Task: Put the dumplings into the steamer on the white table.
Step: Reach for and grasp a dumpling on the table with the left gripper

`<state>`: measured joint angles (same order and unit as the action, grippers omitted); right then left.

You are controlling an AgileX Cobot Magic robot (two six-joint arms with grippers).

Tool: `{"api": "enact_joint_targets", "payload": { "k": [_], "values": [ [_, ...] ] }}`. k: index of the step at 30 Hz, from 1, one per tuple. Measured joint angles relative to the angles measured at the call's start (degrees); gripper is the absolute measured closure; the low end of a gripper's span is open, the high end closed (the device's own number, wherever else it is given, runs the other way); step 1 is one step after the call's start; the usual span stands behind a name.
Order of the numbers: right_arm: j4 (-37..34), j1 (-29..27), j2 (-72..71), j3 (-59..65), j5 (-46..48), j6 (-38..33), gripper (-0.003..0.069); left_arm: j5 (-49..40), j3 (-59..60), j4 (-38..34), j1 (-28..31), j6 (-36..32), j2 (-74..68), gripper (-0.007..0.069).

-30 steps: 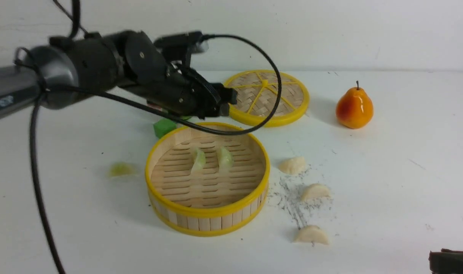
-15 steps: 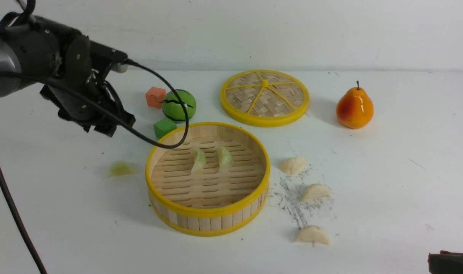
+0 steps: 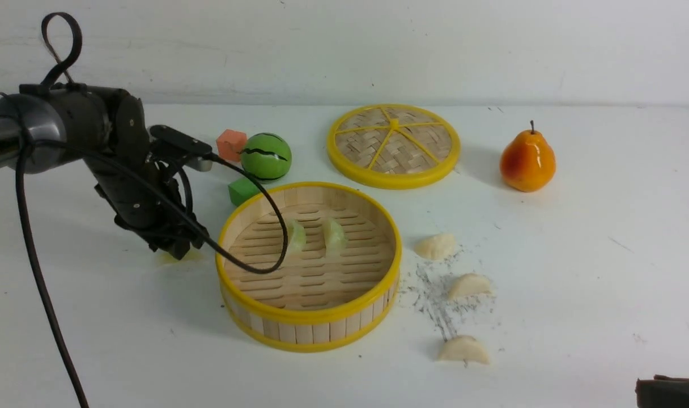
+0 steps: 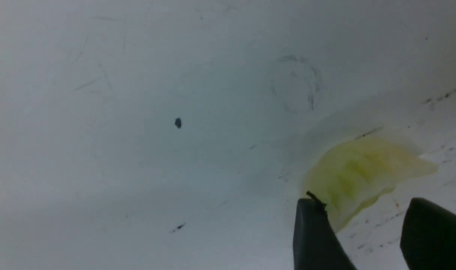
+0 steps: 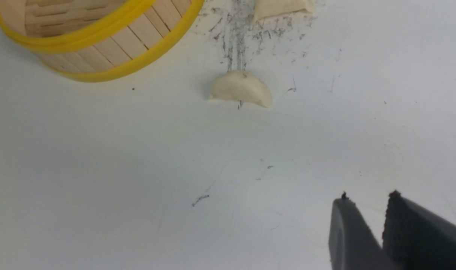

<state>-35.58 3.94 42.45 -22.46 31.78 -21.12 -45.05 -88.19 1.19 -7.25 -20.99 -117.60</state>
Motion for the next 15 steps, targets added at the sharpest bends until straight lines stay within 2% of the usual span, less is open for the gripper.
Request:
{"api": "enact_joint_targets", "payload": {
  "k": [4,7,15],
  "values": [
    [0.0,0.0,0.0,0.0,0.0,-0.05,0.0501,0.79,0.0,-0.11,0.0,1.01,-0.27,0.0309],
    [0.0,0.0,0.0,0.0,0.0,-0.05,0.0498,1.4,0.0,-1.19,0.0,3.62,-0.38,0.0349],
    [0.0,0.0,0.0,0.0,-0.26,-0.05,0.0491,0.49,-0.91,-2.15,0.05,4.48,-1.97,0.0423]
  ]
}}
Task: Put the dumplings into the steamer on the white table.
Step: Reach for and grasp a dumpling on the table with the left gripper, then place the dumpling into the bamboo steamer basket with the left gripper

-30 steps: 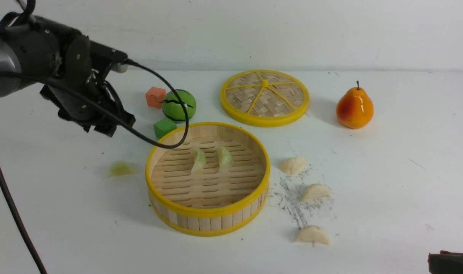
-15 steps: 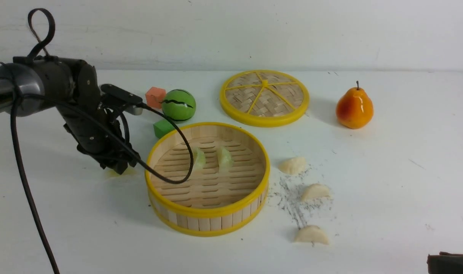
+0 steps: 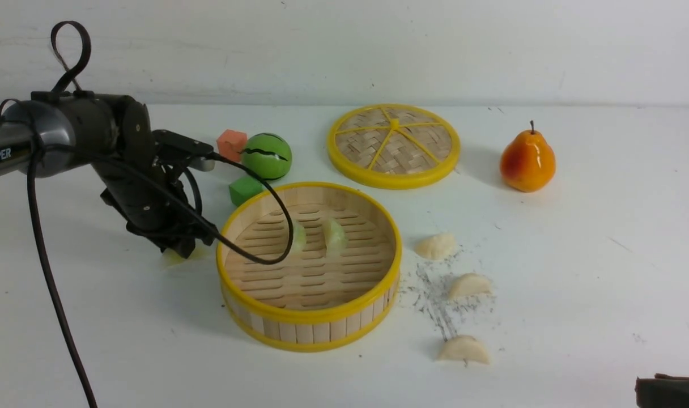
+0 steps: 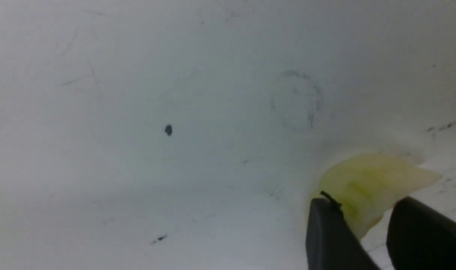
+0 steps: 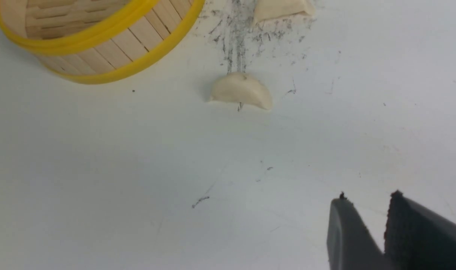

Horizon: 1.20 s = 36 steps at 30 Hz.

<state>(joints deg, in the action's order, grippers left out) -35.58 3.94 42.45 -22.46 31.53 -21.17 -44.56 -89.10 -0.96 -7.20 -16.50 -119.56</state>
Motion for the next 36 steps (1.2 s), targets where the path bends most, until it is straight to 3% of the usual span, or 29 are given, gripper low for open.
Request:
{"api": "enact_joint_targets", "payload": {
  "k": [5,11,14,27,36],
  "values": [
    [0.0,0.0,0.0,0.0,-0.17,0.0,0.049,-0.12,0.0,0.24,0.0,5.19,0.18,0.0545],
    [0.0,0.0,0.0,0.0,-0.49,0.0,0.049,-0.22,0.05,0.29,0.07,13.28,1.26,0.057],
    [0.0,0.0,0.0,0.0,-0.69,0.0,0.049,-1.09,0.54,0.1,0.07,15.84,2.94,0.0639],
    [0.0,0.0,0.0,0.0,-0.93,0.0,0.049,-1.43,0.62,-2.49,0.07,16.5,12.77,0.0638],
    [0.0,0.0,0.0,0.0,-1.24,0.0,0.0489,-4.62,0.67,-19.12,-1.96,14.05,12.71,0.0638]
  ]
}}
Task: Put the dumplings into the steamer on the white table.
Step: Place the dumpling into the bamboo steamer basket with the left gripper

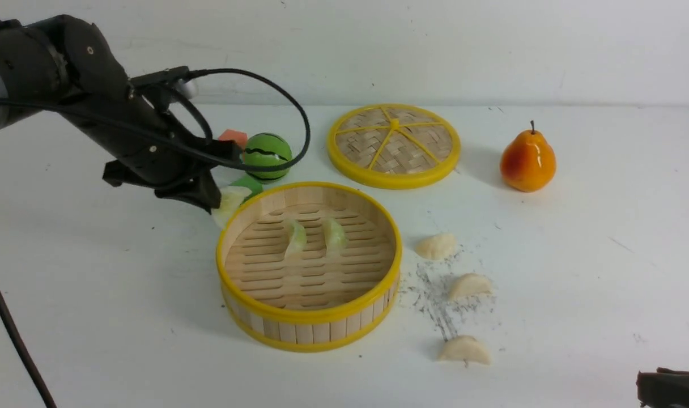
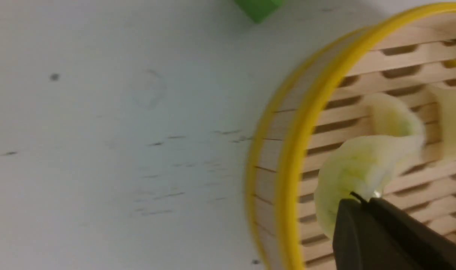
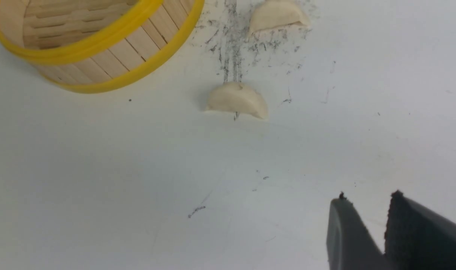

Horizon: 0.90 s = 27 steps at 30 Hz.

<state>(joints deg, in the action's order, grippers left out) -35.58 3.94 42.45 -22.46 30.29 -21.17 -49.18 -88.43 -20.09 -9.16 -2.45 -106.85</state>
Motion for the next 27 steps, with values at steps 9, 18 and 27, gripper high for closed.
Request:
{"api": "enact_joint_targets", "payload": {
  "k": [9,18,27],
  "values": [
    [0.0,0.0,0.0,0.0,-0.17,0.0,0.0485,6.26,0.0,4.72,-4.8,9.31,-3.63,0.0638],
    [0.0,0.0,0.0,0.0,-0.17,0.0,0.0478,6.91,0.04,6.42,-4.8,14.16,-6.99,0.0631],
    [0.0,0.0,0.0,0.0,-0.17,0.0,0.0478,5.7,0.04,5.72,-4.8,13.25,-7.54,0.0375]
  ]
}}
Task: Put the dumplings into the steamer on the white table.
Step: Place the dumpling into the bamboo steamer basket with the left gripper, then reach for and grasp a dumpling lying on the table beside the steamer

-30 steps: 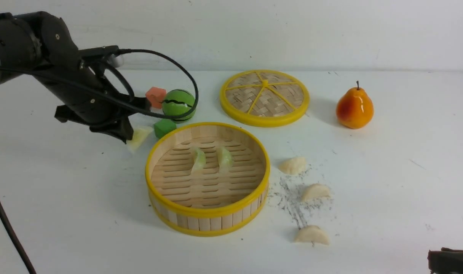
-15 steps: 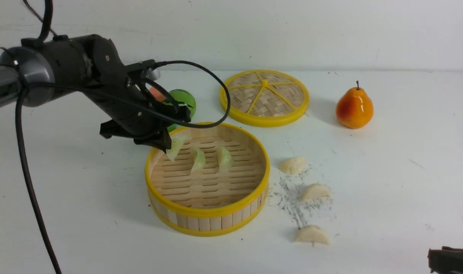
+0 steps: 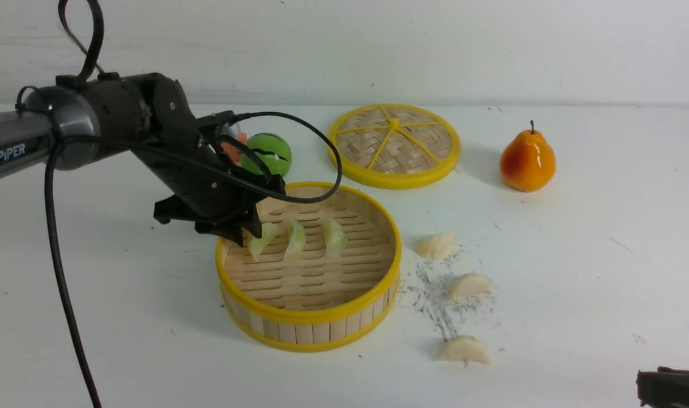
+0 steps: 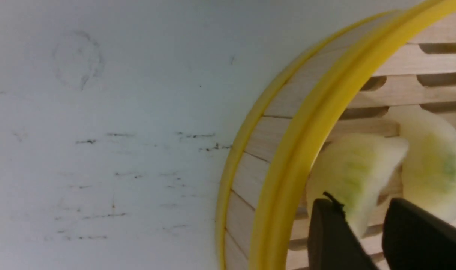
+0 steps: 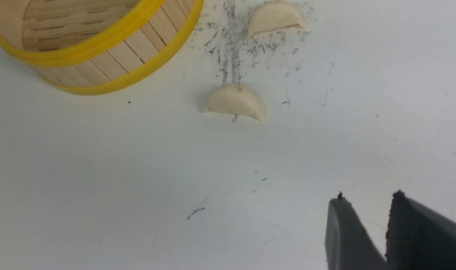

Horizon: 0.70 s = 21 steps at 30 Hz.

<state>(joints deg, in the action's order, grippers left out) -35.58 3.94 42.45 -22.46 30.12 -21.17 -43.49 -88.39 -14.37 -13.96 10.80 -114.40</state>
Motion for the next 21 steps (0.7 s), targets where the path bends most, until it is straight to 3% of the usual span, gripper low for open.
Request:
{"api": "enact_joint_targets", "payload": {
  "k": [3,8,16,21],
  "values": [
    [0.0,0.0,0.05,0.0,0.76,-0.14,0.0478,-1.81,0.0,-0.13,0.0,-0.23,1.03,0.0291],
    [-0.38,0.0,1.57,-0.56,6.25,-3.46,0.0473,-3.54,0.34,-0.13,0.0,-3.53,8.26,0.0305],
    [-10.63,0.0,16.51,-10.78,17.69,-15.63,0.0422,-6.33,1.02,-6.75,0.0,-12.39,34.01,0.0547],
    [-12.48,2.45,28.66,-19.72,22.77,-18.83,0.0375,-6.64,7.74,-10.31,0.0,-17.09,47.21,0.0638]
  ]
}}
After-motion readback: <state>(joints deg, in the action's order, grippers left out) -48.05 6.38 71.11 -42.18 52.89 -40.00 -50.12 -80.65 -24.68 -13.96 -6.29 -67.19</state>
